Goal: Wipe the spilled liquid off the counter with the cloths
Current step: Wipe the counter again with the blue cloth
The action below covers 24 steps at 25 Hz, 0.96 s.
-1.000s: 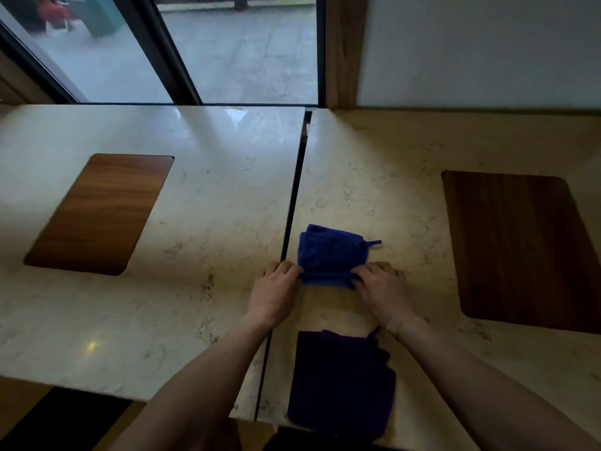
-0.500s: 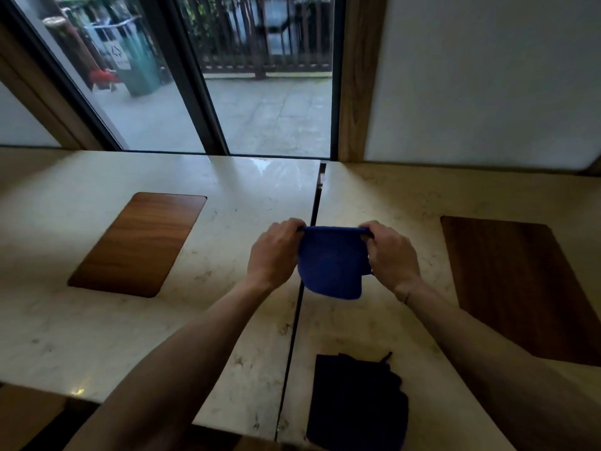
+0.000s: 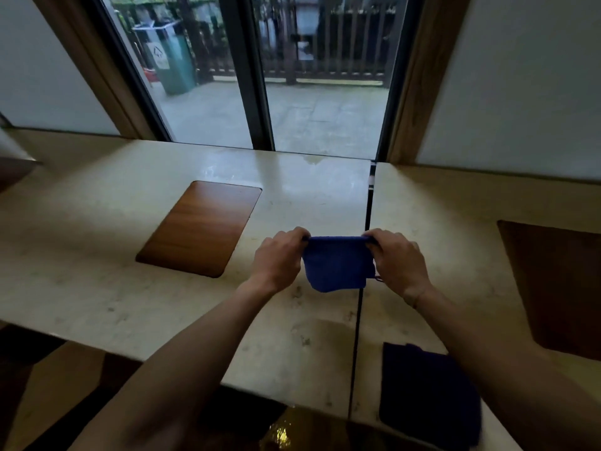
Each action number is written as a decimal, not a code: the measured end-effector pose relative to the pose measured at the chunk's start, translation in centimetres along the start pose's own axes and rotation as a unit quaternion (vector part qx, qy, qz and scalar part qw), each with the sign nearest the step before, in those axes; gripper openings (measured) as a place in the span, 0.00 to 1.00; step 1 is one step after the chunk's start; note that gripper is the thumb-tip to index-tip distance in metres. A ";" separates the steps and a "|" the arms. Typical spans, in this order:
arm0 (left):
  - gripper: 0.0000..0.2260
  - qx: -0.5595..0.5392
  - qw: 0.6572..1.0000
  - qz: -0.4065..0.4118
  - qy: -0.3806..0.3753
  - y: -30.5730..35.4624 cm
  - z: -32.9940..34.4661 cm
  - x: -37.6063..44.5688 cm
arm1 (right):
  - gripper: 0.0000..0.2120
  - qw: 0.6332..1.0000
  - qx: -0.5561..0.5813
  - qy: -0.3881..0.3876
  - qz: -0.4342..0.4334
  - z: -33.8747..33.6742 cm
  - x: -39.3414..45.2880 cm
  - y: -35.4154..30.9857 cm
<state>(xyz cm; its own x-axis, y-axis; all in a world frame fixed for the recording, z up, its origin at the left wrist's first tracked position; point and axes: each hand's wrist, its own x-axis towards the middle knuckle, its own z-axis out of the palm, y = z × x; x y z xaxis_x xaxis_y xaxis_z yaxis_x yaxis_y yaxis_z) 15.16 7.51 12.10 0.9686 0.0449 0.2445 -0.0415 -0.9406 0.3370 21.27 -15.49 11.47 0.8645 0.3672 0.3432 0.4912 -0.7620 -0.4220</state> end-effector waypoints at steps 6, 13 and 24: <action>0.09 -0.034 0.996 0.075 -0.033 -5.7 0.3 -5.2 | 0.09 0.996 -0.038 -0.005 0.080 3.0 -5.1 -6.1; 0.08 -0.061 0.975 0.166 -0.134 -7.3 5.2 -16.0 | 0.15 0.968 -0.179 -0.174 0.023 5.1 -17.2 -6.4; 0.14 -0.016 0.941 0.276 -0.196 -10.9 6.9 -17.1 | 0.22 0.942 -0.195 -0.255 0.093 9.3 -18.0 -11.1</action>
<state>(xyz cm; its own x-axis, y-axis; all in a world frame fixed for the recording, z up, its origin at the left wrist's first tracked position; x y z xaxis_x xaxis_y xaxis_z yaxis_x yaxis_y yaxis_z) 0.73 14.67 -2.04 0.8134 -0.5805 0.0376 -0.5654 -0.7738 0.2855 1.22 -8.73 2.16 0.9190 0.3414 -0.1972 0.3360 -0.9399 -0.0613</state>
